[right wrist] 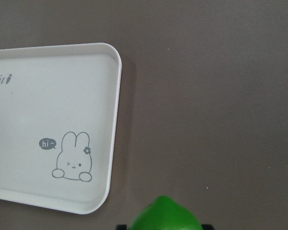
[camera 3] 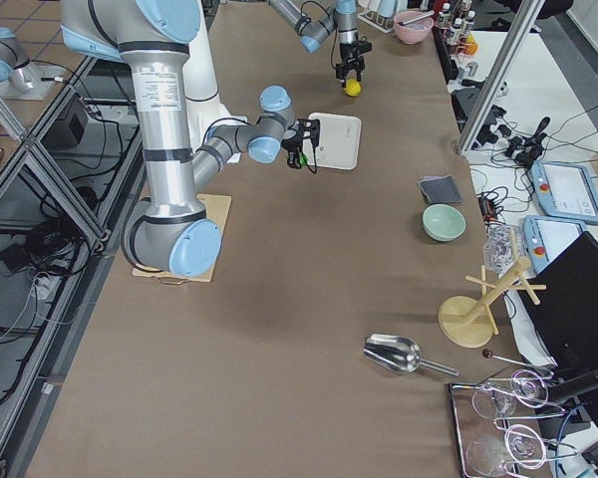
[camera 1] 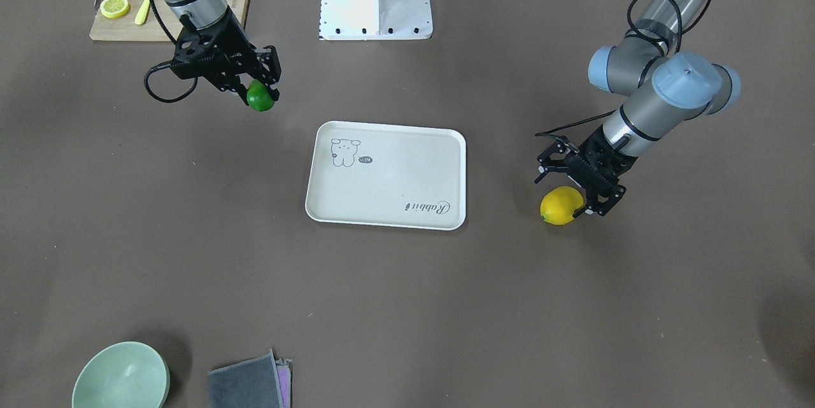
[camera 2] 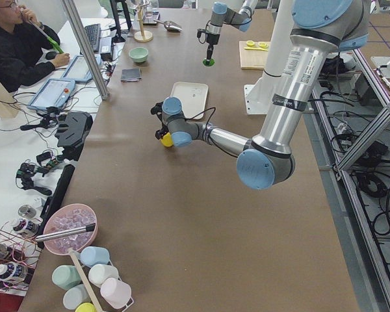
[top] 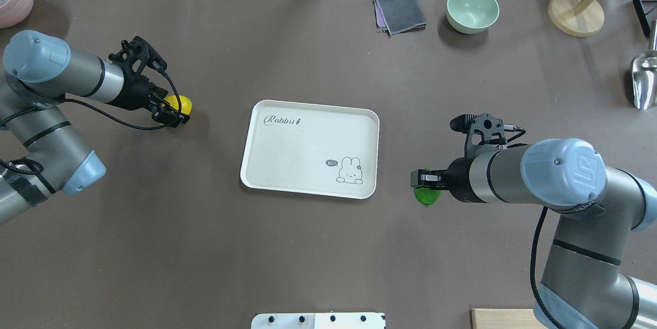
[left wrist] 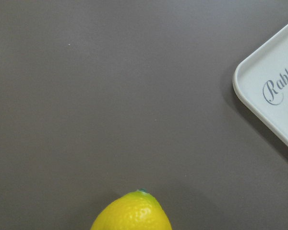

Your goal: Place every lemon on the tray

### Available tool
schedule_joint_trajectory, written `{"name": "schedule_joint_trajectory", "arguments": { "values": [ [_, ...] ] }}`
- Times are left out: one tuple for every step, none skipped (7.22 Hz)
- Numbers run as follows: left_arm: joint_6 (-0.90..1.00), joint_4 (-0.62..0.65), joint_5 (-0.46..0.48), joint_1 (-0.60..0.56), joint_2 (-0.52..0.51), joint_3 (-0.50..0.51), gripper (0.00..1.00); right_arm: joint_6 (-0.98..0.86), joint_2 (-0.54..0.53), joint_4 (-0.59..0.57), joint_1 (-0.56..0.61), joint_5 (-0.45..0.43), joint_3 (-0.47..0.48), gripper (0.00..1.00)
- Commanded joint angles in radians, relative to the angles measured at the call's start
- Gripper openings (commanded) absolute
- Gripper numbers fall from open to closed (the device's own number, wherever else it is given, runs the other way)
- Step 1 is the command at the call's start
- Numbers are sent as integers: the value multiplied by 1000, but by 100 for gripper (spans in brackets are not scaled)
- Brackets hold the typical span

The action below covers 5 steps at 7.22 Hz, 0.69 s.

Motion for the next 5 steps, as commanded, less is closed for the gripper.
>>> {"name": "schedule_joint_trajectory", "arguments": {
  "values": [
    [5,1,4,-8,-12,21,97,1,48,-2,-3,-4,-31,0],
    [5,3,7,-21,-18,34,97,1,77,-11,-3,-4,-49,0],
    [5,3,7,-31,-27,47,97,1,95,-37,-3,-4,-50,0],
    [5,3,7,-37,-29,54,97,2,108,-38,-6,-4,-50,0],
    [3,3,5,-37,-30,54,97,4,117,-55,-6,-2,-50,0]
  ]
}}
